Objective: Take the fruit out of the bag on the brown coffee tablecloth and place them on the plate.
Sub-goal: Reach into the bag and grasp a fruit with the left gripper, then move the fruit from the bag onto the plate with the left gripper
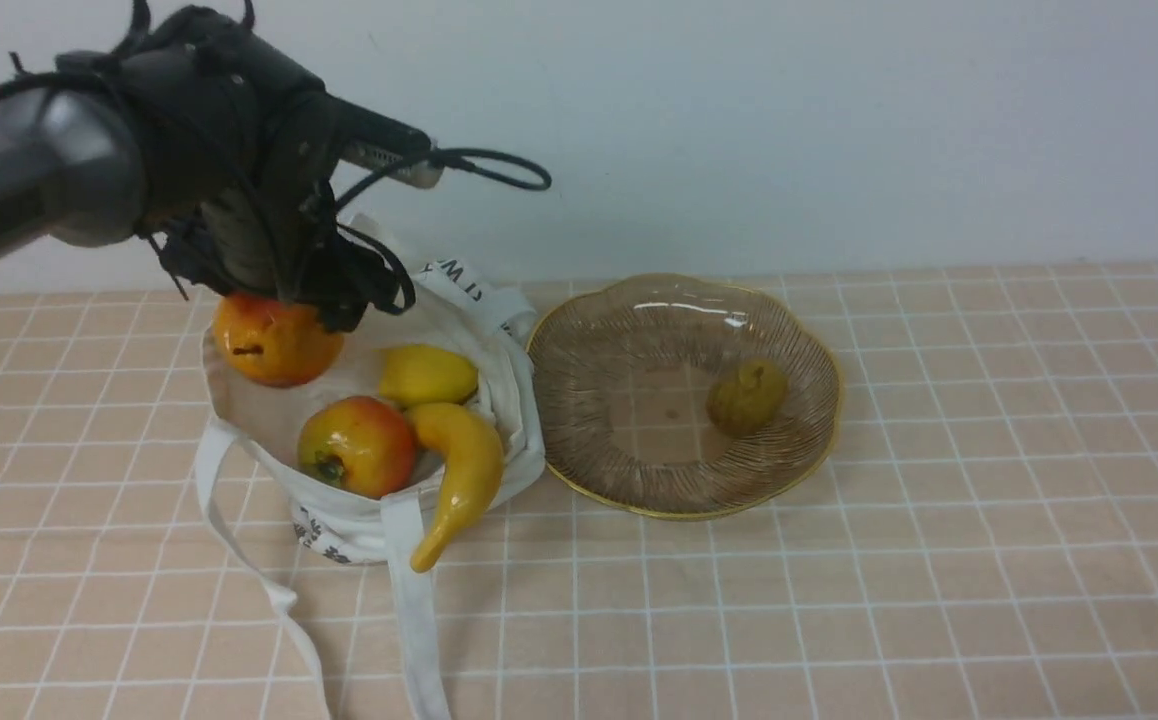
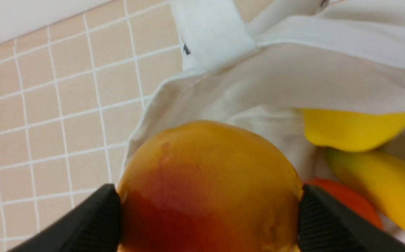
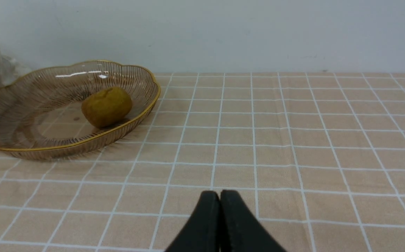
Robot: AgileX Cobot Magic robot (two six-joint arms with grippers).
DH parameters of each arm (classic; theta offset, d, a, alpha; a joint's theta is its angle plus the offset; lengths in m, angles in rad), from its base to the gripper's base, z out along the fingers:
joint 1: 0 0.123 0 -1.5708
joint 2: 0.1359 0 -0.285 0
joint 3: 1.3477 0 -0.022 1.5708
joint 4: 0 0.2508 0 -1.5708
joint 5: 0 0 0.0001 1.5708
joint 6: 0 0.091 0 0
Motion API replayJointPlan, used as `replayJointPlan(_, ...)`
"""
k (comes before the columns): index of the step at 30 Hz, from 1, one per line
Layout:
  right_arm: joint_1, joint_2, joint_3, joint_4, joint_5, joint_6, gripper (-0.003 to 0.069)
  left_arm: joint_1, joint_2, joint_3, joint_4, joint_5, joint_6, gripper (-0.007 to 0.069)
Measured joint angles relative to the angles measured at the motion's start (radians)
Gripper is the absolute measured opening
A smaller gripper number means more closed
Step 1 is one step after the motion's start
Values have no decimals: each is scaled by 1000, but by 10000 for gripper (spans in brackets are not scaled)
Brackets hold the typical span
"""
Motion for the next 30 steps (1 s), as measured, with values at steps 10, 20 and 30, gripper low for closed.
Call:
replayJointPlan(10, 0, 0, 0, 0, 0, 0, -14, -5, -135, 0, -481, 96, 138, 590)
replayJointPlan(20, 0, 0, 0, 0, 0, 0, -14, -109, -26, 0, -907, -226, 409, 590)
replayJointPlan(30, 0, 0, 0, 0, 0, 0, -14, -172, 171, 0, -967, -574, 449, 590)
